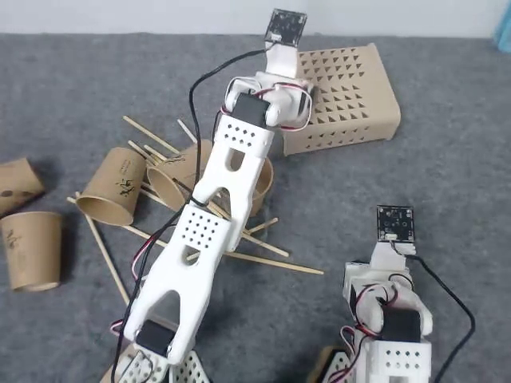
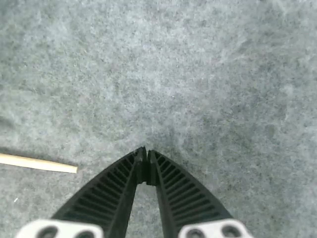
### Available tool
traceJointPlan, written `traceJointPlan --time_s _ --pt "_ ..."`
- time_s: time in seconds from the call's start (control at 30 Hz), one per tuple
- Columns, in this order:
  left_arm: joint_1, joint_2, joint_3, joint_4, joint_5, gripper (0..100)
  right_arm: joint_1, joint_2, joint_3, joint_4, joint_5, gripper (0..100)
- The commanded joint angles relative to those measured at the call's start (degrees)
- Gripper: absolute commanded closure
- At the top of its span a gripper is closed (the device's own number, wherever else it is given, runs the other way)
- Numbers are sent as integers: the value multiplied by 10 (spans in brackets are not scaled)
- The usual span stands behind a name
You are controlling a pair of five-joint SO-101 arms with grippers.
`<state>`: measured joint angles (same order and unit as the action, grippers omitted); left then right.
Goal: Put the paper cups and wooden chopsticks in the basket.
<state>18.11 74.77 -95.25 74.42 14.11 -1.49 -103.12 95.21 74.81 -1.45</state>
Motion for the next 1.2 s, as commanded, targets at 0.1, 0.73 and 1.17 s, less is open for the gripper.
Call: traceJointPlan --time_s 0.1,0.73,1.17 --pt "12 -44 -9 24 52 806 0 -8 12 2 14 991" --pt "4 -125 -10 263 -154 866 0 -8 12 2 14 991" --pt "26 -246 85 267 -88 866 0 -8 12 2 14 991"
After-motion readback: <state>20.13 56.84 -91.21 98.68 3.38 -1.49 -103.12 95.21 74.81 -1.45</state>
